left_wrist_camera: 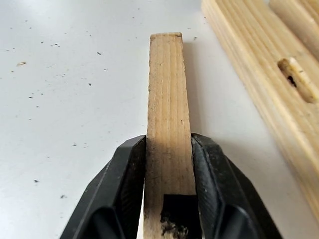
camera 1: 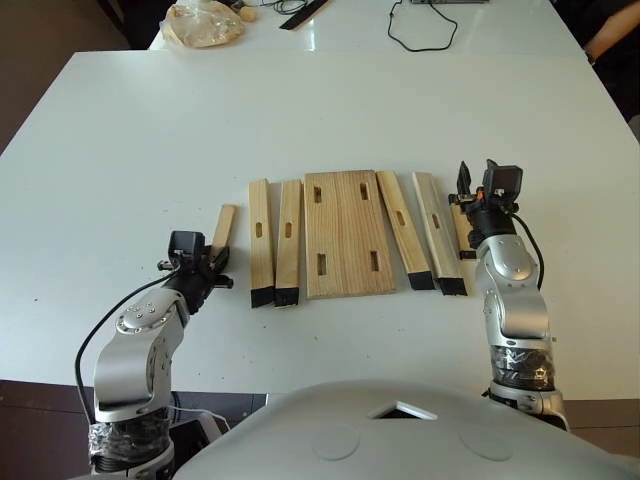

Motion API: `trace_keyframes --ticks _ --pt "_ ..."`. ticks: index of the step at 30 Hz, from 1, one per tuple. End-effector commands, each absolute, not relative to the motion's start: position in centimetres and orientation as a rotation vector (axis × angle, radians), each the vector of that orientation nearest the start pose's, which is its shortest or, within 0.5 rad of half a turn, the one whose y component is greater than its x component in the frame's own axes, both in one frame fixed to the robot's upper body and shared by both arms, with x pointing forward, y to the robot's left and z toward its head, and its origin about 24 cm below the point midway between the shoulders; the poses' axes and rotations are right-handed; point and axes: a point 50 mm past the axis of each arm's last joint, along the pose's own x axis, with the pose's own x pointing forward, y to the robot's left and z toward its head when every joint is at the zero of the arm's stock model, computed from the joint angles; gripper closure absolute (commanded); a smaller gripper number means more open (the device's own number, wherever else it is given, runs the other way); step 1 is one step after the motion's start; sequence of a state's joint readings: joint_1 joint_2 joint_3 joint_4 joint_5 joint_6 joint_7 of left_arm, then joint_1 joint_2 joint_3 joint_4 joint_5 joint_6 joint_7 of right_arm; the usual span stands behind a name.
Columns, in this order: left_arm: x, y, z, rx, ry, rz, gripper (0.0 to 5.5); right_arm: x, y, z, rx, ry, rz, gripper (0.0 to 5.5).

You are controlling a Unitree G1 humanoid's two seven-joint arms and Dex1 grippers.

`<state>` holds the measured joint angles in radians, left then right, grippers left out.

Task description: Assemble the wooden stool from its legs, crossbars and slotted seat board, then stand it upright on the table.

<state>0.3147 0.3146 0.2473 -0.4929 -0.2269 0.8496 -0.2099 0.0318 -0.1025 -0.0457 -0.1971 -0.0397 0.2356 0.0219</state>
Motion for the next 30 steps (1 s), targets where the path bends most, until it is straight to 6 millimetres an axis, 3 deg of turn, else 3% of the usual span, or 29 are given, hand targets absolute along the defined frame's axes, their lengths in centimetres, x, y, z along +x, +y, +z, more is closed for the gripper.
trace_keyframes --ticks 1,4,7,10,13,16,18,25,28,30 --pt "18.5 25.1 5.6 0.091 0.485 0.066 4.19 25.8 -19.0 7.7 -0.103 0.010 -0.044 3.34" --pt "21.0 23.2 10.5 0.057 0.196 -0.067 4.19 26.7 -19.4 10.4 0.011 -0.106 0.011 3.34" --pt "22.5 22.1 14.7 0.088 -0.010 -0.172 4.19 27.2 -19.1 13.1 0.095 -0.164 0.206 3.34" --pt "22.3 19.3 18.5 -0.058 -0.185 -0.472 4.19 26.3 -17.3 16.2 0.268 -0.167 0.624 3.34" --pt "21.5 16.0 20.5 -0.275 -0.236 -0.833 4.19 24.4 -16.2 18.8 0.368 -0.208 0.975 3.34" --pt "20.8 14.1 21.4 -0.411 -0.228 -1.116 4.19 23.6 -15.4 20.4 0.442 -0.191 1.254 3.34" --pt "21.0 14.1 21.3 -0.363 -0.204 -1.163 4.19 23.5 -15.1 21.4 0.438 -0.182 1.376 3.34" --pt "21.0 14.2 20.1 -0.356 -0.114 -1.311 4.19 22.8 -13.6 21.9 0.430 -0.091 1.571 3.34" --pt "20.6 13.5 19.3 -0.317 -0.088 -1.363 4.19 22.9 -13.2 21.5 0.419 -0.065 1.585 3.34" --pt "20.2 13.0 19.1 -0.268 -0.093 -1.392 4.19 23.1 -12.9 20.9 0.393 -0.045 1.573 3.06"
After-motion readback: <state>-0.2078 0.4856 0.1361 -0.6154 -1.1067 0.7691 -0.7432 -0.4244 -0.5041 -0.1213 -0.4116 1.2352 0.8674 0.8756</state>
